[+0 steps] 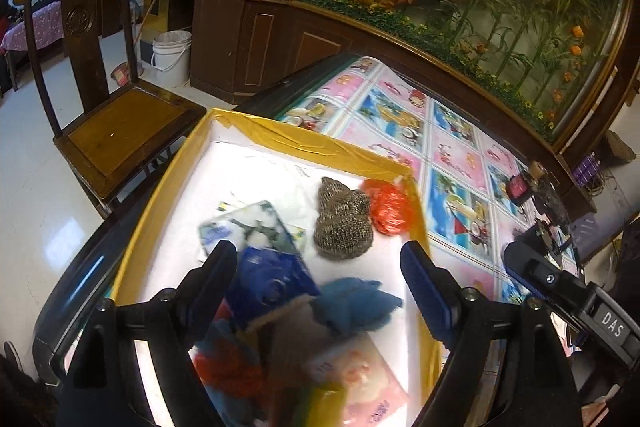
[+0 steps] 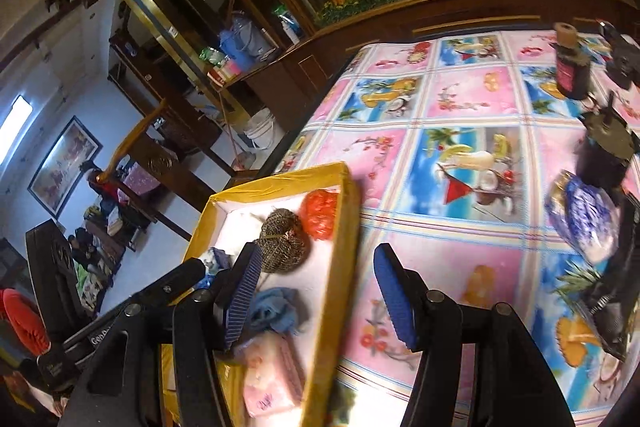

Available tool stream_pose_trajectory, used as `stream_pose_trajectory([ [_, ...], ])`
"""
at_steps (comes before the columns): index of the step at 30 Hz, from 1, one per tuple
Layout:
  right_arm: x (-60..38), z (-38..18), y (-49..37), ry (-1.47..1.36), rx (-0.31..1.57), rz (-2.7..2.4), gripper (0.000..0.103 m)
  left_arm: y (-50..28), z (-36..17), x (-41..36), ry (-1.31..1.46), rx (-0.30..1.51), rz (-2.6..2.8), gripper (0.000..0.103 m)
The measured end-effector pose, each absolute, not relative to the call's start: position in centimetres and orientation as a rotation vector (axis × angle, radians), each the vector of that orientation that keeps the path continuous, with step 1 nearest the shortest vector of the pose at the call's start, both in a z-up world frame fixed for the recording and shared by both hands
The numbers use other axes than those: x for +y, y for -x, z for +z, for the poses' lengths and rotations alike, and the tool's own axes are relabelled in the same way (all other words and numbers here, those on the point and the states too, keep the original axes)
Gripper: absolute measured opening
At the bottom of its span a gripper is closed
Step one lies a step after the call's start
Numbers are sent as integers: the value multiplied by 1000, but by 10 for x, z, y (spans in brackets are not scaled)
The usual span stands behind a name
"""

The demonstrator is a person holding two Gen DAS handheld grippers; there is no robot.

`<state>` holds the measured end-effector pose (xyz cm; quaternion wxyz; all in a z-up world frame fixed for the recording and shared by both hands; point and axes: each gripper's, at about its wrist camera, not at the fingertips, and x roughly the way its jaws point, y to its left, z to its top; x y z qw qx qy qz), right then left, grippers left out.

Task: Organize soft objects
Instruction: 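Move both tools back toward the items on the table, then grasp the black pouch with the left tool while the right tool grasps the white cloth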

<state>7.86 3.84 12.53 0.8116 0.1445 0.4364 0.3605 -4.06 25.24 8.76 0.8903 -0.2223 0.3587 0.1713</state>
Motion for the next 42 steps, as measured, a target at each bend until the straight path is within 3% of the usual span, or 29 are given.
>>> stream_pose_trajectory([
  [12,-102,122,-83,-361,847,627,63,9,94,138,281,785,153,87],
  [26,-288,111,-120,-583,795,202,69,-103,46,-49,32,944,-116,87],
  [27,-290,108,-122,-592,808,206,69,-109,39,-58,-2,949,-108,84],
  [29,-287,105,-122,-596,829,216,69,-115,24,-69,-60,964,-62,33],
  [38,-231,75,-146,-258,943,176,79,-59,21,-38,-52,931,-76,28],
  [40,-219,63,-148,-183,990,172,79,-46,21,-17,-21,926,-56,28],
  [42,-204,56,-142,-116,1001,169,72,-41,22,2,14,916,-30,28],
])
